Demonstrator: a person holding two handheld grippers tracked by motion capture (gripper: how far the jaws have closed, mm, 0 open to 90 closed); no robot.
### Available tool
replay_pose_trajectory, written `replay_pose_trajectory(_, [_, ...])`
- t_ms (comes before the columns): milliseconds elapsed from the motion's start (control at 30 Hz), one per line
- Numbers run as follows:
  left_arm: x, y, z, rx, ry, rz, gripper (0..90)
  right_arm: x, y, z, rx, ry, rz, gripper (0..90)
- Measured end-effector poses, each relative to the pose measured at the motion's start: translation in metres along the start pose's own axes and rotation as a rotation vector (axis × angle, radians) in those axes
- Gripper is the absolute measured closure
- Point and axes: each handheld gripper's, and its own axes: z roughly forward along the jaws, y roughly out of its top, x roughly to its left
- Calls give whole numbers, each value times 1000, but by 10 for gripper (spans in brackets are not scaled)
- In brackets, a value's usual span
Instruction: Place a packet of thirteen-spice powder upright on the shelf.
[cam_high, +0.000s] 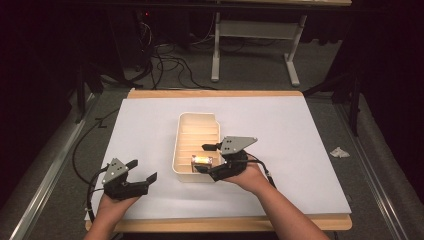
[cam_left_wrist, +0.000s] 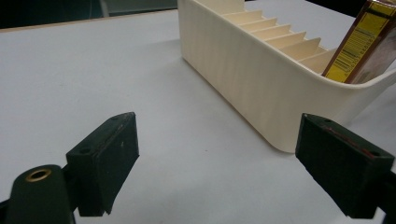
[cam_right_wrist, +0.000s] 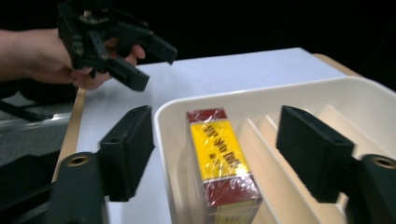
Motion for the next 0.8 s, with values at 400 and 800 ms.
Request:
replay_pose_trajectory(400, [0, 0, 0, 3, 1, 3, 137, -10, 7, -29, -42, -152, 65, 105])
replay_pose_trajectory(800, [1, -1, 1, 4, 4, -1, 137, -30, -34, -117, -43, -445, 152, 97])
